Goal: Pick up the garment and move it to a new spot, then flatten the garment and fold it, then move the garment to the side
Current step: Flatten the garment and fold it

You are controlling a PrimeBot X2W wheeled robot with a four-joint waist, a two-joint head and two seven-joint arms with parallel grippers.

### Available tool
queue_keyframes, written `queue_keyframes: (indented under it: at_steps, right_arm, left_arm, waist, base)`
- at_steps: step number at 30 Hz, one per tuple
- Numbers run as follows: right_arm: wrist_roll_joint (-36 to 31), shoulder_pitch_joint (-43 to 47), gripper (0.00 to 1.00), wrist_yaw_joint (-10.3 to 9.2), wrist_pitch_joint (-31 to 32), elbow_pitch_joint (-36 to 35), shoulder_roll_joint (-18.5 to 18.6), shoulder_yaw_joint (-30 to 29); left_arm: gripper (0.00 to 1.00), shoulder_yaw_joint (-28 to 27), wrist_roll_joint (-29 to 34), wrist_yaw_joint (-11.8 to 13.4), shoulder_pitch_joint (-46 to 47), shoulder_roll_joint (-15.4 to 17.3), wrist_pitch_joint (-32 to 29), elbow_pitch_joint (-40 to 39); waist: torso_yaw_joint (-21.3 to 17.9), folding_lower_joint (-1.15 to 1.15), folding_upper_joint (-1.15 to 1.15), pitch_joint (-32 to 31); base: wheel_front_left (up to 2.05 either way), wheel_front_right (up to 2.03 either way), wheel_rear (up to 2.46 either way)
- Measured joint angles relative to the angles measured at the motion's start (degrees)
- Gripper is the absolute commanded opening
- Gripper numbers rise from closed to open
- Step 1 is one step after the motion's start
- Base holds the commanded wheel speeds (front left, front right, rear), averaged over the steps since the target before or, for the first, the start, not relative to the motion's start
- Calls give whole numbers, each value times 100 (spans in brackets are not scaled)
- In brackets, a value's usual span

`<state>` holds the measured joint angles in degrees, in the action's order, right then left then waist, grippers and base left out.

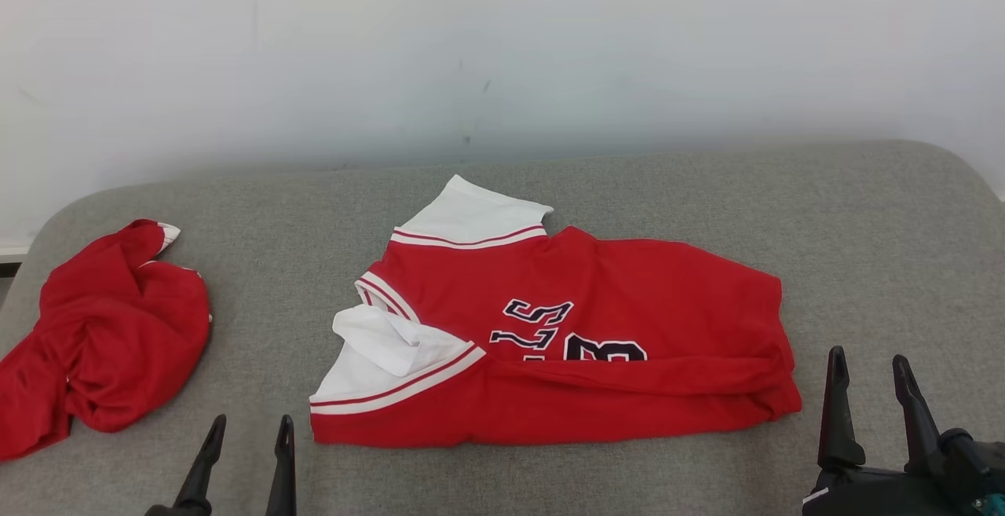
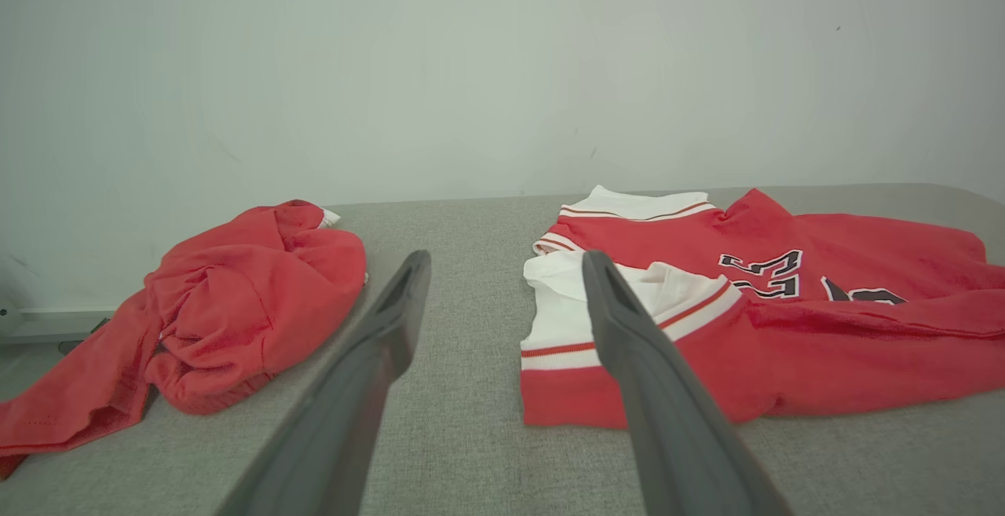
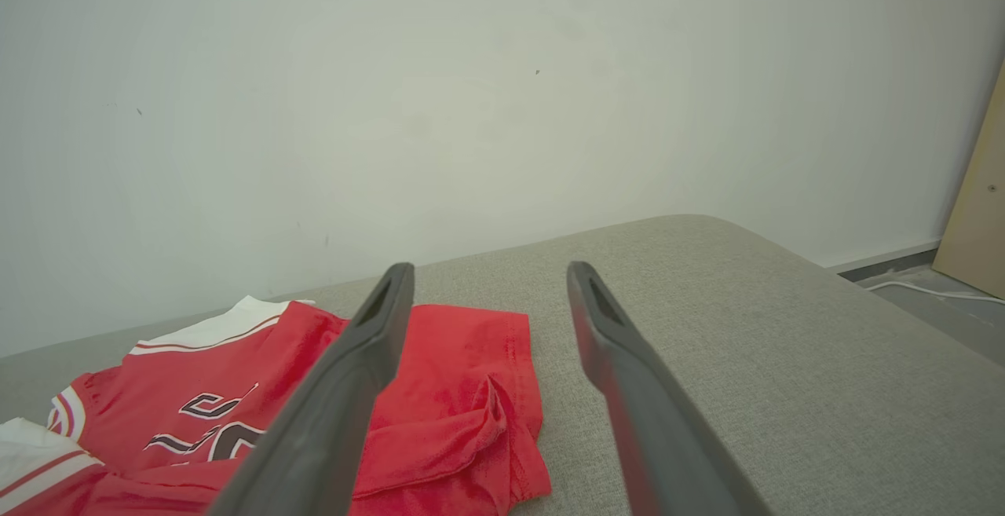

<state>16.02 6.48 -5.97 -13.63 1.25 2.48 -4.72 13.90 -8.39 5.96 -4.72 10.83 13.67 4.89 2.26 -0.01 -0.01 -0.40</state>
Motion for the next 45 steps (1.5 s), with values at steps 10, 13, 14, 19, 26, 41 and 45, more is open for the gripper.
queue_keyframes:
  at_steps: [10, 13, 14, 19, 26, 41, 45]
  right_arm:
    - [0, -1, 100, 1, -47, -18, 0, 91]
    - [0, -14, 100, 21, -51, -70, -1, 180]
    - [0, -32, 100, 36, -51, -87, -1, 203]
    - [-26, -219, 100, 78, -52, -144, -1, 252]
    - [-43, -354, 100, 93, -57, -152, 5, 210]
    - [-43, -357, 100, 93, -58, 70, 4, 211]
    - [-67, -315, 100, 93, 205, 434, 45, 281]
  left_arm:
    - [100, 148, -147, -353, 157, 10, -350, 664]
    - [100, 154, -307, -504, 542, 29, -630, 1081]
    - [100, 176, -311, -559, 681, 43, -701, 1181]
    - [100, 213, -357, -743, 1240, 42, -1095, 1728]
    - [100, 312, -381, -938, 1451, 55, -1425, 2356]
    - [0, 386, -428, -1065, 1850, -36, -1571, 3087]
    - [0, 435, -428, -1103, 1965, -89, -1564, 3192]
  waist:
    - [-23, 0, 1, 50]
    - [-42, 0, 1, 123]
    - [-53, 1, 1, 152]
    - [-134, 1, 1, 330]
    - [-312, 2, 1, 562]
    - [-331, 1, 1, 612]
    - [-269, 1, 1, 593]
  base:
    - [0, 0, 0]
    - [0, 0, 0]
    - [0, 0, 0]
    - [0, 0, 0]
    - [0, 0, 0]
    - [0, 0, 0]
    - [0, 0, 0]
